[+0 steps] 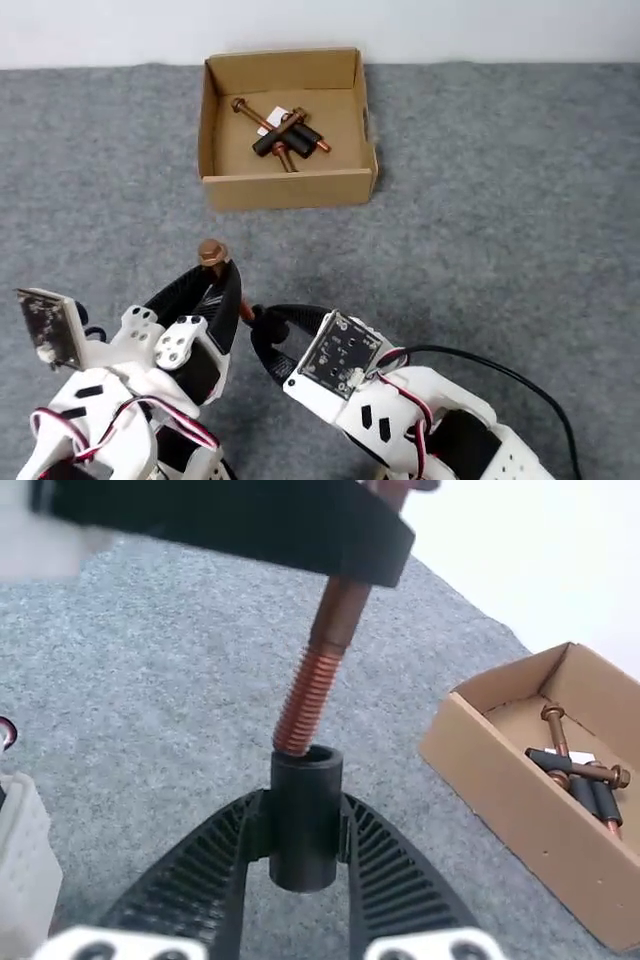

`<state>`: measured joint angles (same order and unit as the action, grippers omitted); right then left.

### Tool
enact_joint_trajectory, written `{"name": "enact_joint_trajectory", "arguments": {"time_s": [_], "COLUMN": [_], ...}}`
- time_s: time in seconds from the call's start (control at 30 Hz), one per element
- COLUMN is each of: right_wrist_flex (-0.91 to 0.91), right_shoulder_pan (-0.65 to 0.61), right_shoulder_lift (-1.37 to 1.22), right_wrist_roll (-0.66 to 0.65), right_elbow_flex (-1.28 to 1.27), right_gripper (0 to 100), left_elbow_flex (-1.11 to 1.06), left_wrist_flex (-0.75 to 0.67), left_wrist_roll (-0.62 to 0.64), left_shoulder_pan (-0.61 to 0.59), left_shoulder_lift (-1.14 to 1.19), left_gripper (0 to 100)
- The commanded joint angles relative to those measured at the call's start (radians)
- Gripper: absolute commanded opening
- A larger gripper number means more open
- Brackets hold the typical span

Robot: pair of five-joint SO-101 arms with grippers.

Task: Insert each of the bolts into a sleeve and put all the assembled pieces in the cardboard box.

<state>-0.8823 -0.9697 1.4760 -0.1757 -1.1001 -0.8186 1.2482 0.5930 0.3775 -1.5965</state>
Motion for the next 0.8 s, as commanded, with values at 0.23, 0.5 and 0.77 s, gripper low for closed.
{"name": "enact_joint_trajectory", "arguments": {"time_s": [0.23,0.5,0.77], "right_wrist_flex": [0.038,0.035,0.036], "right_shoulder_pan": [-0.01,-0.01,-0.005], "right_shoulder_lift": [0.008,0.007,0.008], "right_wrist_roll": [-0.008,-0.005,-0.003], "right_elbow_flex": [0.012,0.012,0.011], "right_gripper": [0.8,0.8,0.8], "left_elbow_flex": [-0.021,-0.013,0.061], "left_wrist_flex": [-0.055,-0.141,0.077], "left_wrist_roll": [0.012,0.029,0.028], "left_shoulder_pan": [0.049,0.049,0.112], "left_shoulder_lift": [-0.002,0.101,0.112], "left_gripper": [0,0,0]}}
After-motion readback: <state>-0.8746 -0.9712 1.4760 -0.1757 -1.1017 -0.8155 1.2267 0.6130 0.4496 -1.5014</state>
